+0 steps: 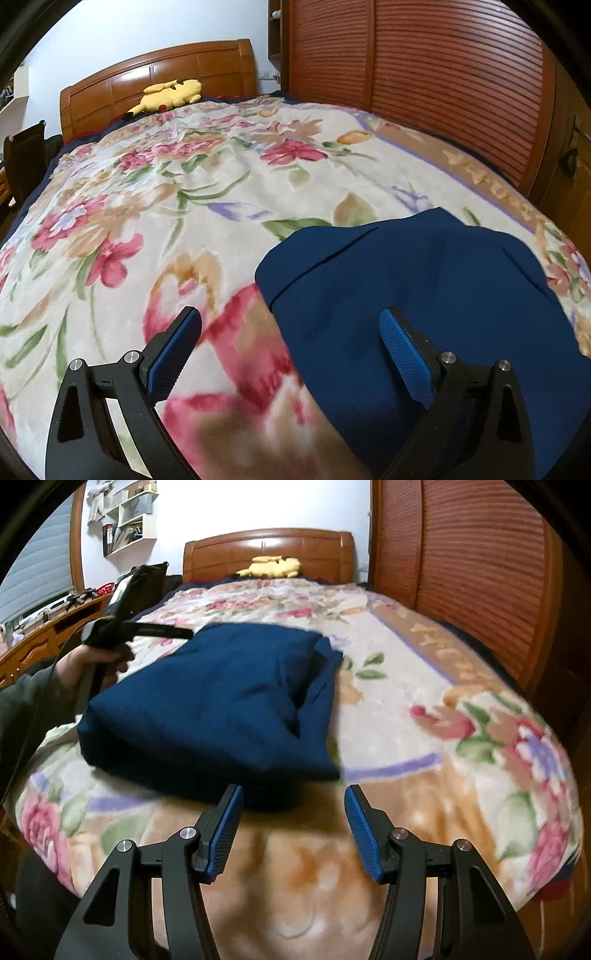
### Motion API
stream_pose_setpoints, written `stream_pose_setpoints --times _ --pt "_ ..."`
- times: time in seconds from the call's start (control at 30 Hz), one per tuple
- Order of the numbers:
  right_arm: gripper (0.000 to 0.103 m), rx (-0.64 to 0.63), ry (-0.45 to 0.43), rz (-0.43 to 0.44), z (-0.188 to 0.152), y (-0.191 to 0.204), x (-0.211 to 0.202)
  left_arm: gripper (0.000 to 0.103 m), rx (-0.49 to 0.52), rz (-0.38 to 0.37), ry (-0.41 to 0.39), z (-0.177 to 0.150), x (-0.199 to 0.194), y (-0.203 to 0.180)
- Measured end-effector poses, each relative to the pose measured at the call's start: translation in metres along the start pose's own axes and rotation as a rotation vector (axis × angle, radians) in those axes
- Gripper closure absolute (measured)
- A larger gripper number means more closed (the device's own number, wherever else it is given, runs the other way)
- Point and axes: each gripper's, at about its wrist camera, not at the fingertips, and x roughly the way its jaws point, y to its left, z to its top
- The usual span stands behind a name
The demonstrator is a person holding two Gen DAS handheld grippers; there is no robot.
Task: Fold large clothes
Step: 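Grasp the folded jacket bundle with both grippers, then lift the jacket bundle with both grippers and carry it toward the bed corner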
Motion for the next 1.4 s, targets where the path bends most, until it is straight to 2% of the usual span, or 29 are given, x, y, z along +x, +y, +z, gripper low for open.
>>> stream_pose_setpoints --times 0.27,0.63,0.93,1.0,1.03,1.07,1.1,1.13,1.17,1.2,1.27,1.4 --pt "0.044 0.035 0.01 0.026 0.001 0.006 0.026 0.006 0.011 -0.003 0.057 0.003 0.026 -0.008" --pt "0.044 0.099 0.014 0.059 0.0 0.007 0.043 0.005 -0.014 -0.029 0.089 0.003 0.041 -0.006" --pt "0.044 0.116 0.001 0.025 -0.002 0.018 0.048 0.006 -0.032 -0.02 0.117 0.002 0.047 -0.008" --pt "0.044 0.132 -0.001 0.033 -0.002 0.018 0.05 0.013 -0.049 -0.054 0.128 0.002 0.049 -0.006" --pt "0.044 0.142 -0.002 0.041 -0.003 0.017 0.051 0.029 -0.067 -0.107 0.138 0.001 0.05 -0.005" --pt "0.047 0.146 -0.005 0.048 -0.003 0.017 0.052 0.034 -0.083 -0.131 0.149 0.001 0.05 -0.004" --pt "0.056 0.159 -0.008 0.073 -0.004 0.016 0.052 0.037 -0.09 -0.126 0.155 0.001 0.05 -0.004" --pt "0.073 0.174 -0.009 0.104 -0.004 0.015 0.052 0.049 -0.08 -0.124 0.156 0.002 0.048 -0.007" --pt "0.086 0.187 -0.011 0.159 -0.004 0.015 0.052 0.06 -0.067 -0.131 0.152 0.004 0.045 -0.009" --pt "0.086 0.199 -0.011 0.169 -0.004 0.015 0.051 0.077 -0.062 -0.146 0.15 0.006 0.04 -0.012" --pt "0.09 0.168 -0.034 0.153 -0.002 0.018 0.047 0.087 -0.037 -0.122 0.136 0.011 0.03 -0.019" --pt "0.093 0.164 -0.091 0.152 0.004 0.012 0.033 0.089 0.021 -0.084 0.071 0.025 0.003 -0.035"
